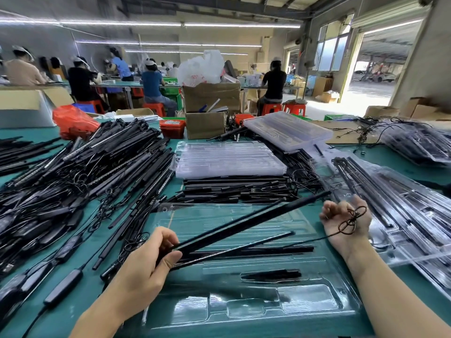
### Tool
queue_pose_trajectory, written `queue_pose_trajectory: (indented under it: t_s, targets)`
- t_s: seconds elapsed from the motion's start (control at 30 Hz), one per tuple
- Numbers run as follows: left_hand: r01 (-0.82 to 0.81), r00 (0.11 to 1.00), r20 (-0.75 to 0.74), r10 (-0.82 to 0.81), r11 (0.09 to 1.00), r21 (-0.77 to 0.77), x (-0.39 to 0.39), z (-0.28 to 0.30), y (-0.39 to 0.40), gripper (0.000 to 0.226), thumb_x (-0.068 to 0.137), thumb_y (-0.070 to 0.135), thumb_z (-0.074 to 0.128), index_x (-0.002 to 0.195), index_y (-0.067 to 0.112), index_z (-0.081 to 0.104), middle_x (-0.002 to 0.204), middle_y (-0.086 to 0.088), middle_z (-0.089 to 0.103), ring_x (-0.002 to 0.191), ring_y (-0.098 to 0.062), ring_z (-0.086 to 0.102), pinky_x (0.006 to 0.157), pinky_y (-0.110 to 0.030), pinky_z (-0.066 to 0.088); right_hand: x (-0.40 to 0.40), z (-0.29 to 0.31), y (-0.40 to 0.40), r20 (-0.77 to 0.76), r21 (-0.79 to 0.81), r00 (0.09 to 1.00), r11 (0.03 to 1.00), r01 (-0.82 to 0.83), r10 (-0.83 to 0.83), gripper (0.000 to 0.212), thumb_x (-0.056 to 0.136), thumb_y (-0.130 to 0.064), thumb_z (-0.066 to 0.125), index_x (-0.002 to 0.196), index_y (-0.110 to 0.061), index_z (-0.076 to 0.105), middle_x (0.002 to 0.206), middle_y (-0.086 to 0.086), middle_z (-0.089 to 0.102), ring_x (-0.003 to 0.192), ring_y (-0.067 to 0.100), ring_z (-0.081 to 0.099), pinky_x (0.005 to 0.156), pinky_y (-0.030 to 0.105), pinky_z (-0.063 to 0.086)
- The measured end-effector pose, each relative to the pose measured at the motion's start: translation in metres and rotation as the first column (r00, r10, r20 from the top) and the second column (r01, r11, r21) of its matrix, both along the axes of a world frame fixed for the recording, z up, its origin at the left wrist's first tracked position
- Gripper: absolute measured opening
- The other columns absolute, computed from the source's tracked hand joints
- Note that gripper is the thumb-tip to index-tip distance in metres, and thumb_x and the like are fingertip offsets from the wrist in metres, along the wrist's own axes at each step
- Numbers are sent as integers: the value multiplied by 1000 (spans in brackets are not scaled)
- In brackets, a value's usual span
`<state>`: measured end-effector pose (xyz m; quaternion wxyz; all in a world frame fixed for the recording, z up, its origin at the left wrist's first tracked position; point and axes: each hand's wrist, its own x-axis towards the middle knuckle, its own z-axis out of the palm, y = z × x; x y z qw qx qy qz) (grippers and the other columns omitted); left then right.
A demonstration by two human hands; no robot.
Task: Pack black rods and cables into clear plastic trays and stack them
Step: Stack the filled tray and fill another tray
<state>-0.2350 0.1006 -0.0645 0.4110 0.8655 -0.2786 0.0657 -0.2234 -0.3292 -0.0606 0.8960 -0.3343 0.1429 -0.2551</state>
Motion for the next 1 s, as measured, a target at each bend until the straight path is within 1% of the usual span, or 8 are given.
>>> queue_pose_trajectory:
  t_s: [0.1, 0.23, 0.37, 0.5, 0.63, 0.73, 0.93, 1.0]
  targets:
    - [34, 995, 95, -32, 999, -15, -1, 0, 1, 20, 97, 51, 51, 116, 46, 54, 96, 11, 61, 86, -15, 62, 74, -27, 51, 2, 0, 0, -46, 16, 999, 999, 29, -28, 55, 97, -57, 36, 57, -21, 43, 74, 10, 64, 66, 19, 50, 63, 29, 36]
    - [64, 978, 197, -68, 998, 28, -5, 9, 1, 19, 94, 57, 49, 107, 45, 57, 94, 16, 55, 71, -6, 57, 58, -11, 41, 5, 1, 2, -38, -16, 997, 998, 63, -64, 39, 96, -57, 46, 79, -23, 39, 76, 5, 60, 62, 15, 53, 52, 24, 42]
    - [71, 977, 201, -76, 997, 30, -7, 10, 3, 18, 92, 31, 59, 103, 44, 54, 104, 17, 62, 82, -11, 65, 68, -26, 53, 7, 4, 6, -132, -154, 985, 984, 86, -107, 29, 96, -49, 58, 105, -24, 47, 63, -3, 52, 42, 6, 49, 39, 17, 43]
    - [61, 980, 184, -77, 994, 89, -10, 12, 3, 19, 92, 36, 55, 106, 47, 51, 73, 16, 65, 56, -6, 56, 50, -25, 46, 2, 4, 7, -243, -253, 964, 967, 43, -107, 43, 76, -51, 72, 84, -15, 49, 53, -3, 43, 35, 9, 31, 32, 22, 27]
    - [61, 980, 178, -87, 987, 149, -11, 9, 4, 53, 80, -3, 65, 104, 42, 52, 110, 22, 67, 97, -9, 67, 80, -30, 55, -6, 5, 6, -232, -236, 972, 971, -19, -37, 47, 74, -56, 67, 83, -15, 46, 59, -1, 43, 46, 11, 30, 40, 21, 25]
    - [44, 977, 195, -83, 979, 198, -11, 6, 3, 50, 77, -1, 60, 98, 43, 47, 114, 26, 60, 99, -10, 60, 82, -30, 50, -6, 8, 9, -156, -171, 988, 985, -21, -6, 40, 79, -51, 65, 94, -16, 55, 75, -1, 57, 59, 10, 40, 58, 24, 33]
    - [49, 963, 242, -121, 957, 286, -9, 1, -2, 59, 73, -7, 71, 94, 42, 46, 112, 27, 53, 110, 3, 47, 96, -13, 29, -6, 3, 4, 31, -56, 988, 988, -147, 149, 4, 90, -20, 60, 92, -17, 61, 101, 7, 70, 81, 14, 73, 56, 16, 55]
    - [31, 966, 235, -103, 957, 290, -8, -2, -1, 61, 73, -3, 78, 93, 44, 45, 111, 27, 53, 110, 1, 46, 97, -15, 28, -5, 1, 2, 95, -5, 980, 984, -177, 177, 7, 92, -14, 58, 99, -14, 60, 114, 10, 69, 93, 15, 73, 61, 15, 57]
